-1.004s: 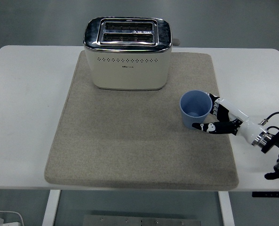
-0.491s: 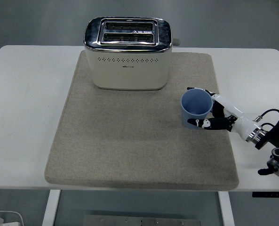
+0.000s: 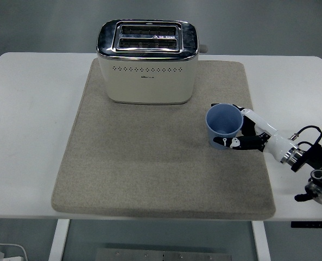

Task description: Put the water cup in front of the bread machine

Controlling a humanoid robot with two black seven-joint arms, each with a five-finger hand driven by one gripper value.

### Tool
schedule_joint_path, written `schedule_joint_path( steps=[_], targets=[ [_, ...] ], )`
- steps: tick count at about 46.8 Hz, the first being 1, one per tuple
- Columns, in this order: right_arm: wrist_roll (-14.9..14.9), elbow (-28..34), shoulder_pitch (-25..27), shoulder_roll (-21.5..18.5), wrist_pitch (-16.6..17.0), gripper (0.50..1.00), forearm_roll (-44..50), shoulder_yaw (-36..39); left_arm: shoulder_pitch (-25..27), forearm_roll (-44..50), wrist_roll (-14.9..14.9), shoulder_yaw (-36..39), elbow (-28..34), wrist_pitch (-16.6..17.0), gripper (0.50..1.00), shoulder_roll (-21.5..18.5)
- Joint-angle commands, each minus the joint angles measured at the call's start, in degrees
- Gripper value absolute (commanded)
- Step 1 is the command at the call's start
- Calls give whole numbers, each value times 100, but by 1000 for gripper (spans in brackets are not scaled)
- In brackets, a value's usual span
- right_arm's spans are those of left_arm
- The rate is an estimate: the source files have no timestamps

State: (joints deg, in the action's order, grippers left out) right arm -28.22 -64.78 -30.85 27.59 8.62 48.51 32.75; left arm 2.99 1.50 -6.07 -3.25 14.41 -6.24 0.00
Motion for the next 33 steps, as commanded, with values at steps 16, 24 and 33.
schedule_joint_path(
  steps=[16, 24, 33],
  targets=[
    [27, -79, -317, -272, -27, 543, -8, 4, 0, -1, 1, 0, 9, 0, 1000, 0],
    [211, -79, -449, -597, -71, 556, -8, 4, 0, -1, 1, 0, 9, 0, 1000, 0],
    [220, -79, -607, -878, -123, 560, 0, -84, 0, -9, 1, 0, 18, 0, 1000, 0]
  ],
)
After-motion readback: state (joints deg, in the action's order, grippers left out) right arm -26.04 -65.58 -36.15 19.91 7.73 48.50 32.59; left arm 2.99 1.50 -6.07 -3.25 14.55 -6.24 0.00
